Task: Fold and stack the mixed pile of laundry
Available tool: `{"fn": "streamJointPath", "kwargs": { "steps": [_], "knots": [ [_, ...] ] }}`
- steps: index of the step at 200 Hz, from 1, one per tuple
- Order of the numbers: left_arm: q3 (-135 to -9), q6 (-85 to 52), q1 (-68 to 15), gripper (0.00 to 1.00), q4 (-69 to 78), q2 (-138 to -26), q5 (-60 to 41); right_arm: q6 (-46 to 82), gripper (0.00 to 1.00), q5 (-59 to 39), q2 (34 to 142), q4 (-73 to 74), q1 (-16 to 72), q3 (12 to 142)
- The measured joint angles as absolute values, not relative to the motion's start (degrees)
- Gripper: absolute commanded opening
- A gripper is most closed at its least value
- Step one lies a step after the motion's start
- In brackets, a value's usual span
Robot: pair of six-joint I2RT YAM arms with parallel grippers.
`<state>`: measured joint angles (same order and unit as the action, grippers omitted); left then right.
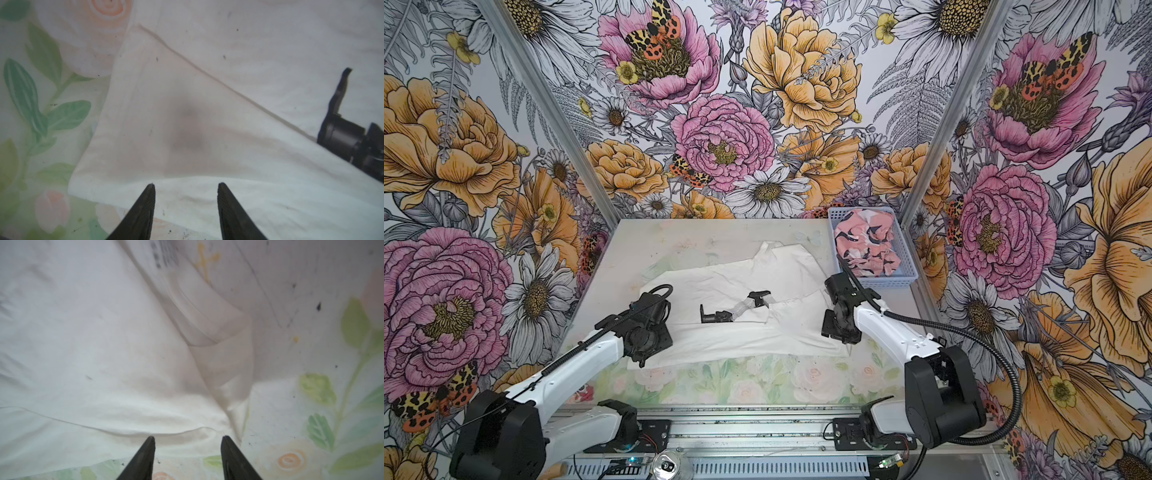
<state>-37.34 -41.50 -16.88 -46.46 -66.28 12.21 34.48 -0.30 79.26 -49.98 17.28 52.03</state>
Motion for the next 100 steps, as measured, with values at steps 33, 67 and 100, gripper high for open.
{"fn": "streamJointPath", "kwargs": {
  "steps": [33,67,100],
  "knots": [
    [-39.07,-40.29,-15.20,0.51,-42.89,-71.16,10.46,30.63,0.54,0.03,86.39,-46.15,18.98,60.29],
    [-38.65,-40.38,-14.72,0.51,-39.68,-75.33,7.92,28.10,0.54,-0.03,94.63,-42.02,20.10,63.70],
    [-37.45,-41.19,-14.94,0.50,-38.81,-77.73,5.93,27.31,0.54,-0.14,99.33,-40.38,21.17,63.02]
  ]
}}
